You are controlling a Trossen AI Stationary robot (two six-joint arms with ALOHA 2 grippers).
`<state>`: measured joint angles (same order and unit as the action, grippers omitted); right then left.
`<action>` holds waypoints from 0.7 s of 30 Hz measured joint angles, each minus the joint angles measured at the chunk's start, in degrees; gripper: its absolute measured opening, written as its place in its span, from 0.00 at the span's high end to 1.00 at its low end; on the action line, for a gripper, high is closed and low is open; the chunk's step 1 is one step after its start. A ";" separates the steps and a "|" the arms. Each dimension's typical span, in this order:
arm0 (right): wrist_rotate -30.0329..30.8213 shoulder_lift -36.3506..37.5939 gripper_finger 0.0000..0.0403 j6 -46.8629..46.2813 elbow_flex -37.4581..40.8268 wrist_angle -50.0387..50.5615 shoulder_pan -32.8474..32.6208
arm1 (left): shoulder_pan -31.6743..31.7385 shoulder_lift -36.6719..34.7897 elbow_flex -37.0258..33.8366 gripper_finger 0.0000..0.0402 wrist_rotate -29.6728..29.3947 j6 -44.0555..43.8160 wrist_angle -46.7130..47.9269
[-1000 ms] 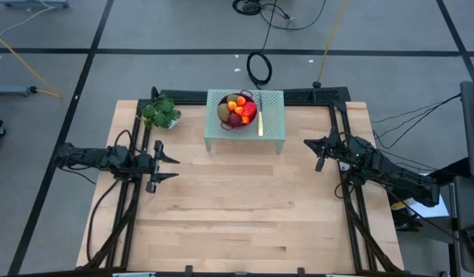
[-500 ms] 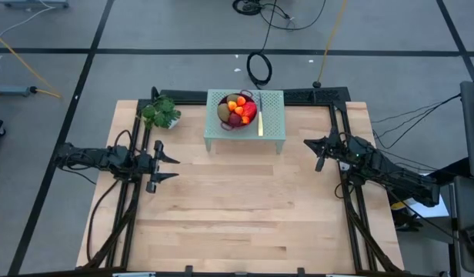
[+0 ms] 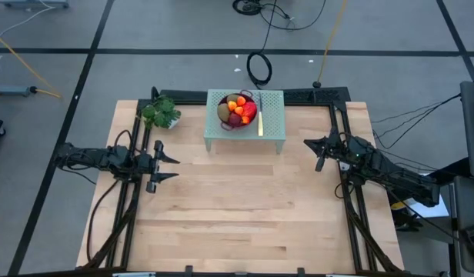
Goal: Pick & Place Fruit
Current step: Return to Home Position
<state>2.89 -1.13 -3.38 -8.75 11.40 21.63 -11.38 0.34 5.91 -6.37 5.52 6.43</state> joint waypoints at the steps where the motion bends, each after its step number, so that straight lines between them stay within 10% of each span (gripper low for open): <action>1: 0.00 0.01 1.00 0.00 0.00 0.00 0.02 | 0.02 0.00 0.00 0.51 0.00 0.00 0.00; 21: 0.01 -0.01 0.99 0.01 0.02 0.00 0.01 | 0.00 0.01 -0.02 0.51 0.02 0.00 0.00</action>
<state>2.90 -1.15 -3.38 -8.73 11.40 21.64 -11.38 0.34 5.89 -6.35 5.52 6.43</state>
